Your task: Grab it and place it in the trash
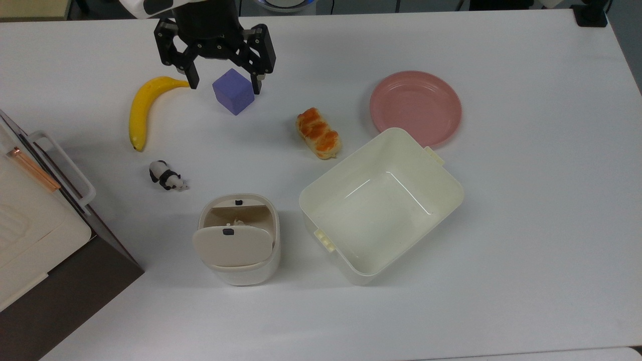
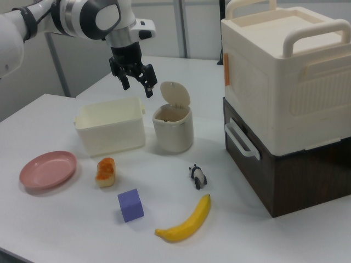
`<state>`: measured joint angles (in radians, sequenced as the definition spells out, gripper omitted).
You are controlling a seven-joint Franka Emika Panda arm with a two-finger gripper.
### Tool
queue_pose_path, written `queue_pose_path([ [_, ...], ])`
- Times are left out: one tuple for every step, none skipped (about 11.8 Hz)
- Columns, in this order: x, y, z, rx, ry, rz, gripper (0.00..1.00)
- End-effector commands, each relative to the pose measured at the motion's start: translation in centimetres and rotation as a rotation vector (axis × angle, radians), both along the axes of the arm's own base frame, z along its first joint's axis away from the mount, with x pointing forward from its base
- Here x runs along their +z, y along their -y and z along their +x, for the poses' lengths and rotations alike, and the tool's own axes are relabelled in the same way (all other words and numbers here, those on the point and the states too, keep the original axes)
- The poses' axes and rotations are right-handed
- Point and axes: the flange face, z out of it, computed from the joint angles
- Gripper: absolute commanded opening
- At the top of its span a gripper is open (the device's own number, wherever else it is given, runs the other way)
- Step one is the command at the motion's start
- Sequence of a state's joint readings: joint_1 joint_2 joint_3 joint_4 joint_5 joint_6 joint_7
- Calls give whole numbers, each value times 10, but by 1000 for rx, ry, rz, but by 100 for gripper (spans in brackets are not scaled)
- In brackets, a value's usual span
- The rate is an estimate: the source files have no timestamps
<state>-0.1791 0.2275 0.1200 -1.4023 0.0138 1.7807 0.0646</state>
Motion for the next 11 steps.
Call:
queue_pose_path([
  [-1, -10, 3, -7, -4, 19, 100],
  [-1, -12, 2, -11, -11, 23, 100],
  [3, -12, 1, -11, -14, 28, 100],
  [10, -13, -2, -12, -34, 30, 100],
  [9, -14, -3, -33, -49, 32, 100],
  [12, -14, -3, -48, -42, 35, 100],
  [12, -14, -3, -53, -41, 36, 100],
  [12, -14, -3, -54, -41, 36, 100],
  [11, -14, -2, -54, -43, 35, 100],
  [11, -15, -3, -51, -47, 33, 100],
  [12, -16, -3, -50, -47, 33, 100],
])
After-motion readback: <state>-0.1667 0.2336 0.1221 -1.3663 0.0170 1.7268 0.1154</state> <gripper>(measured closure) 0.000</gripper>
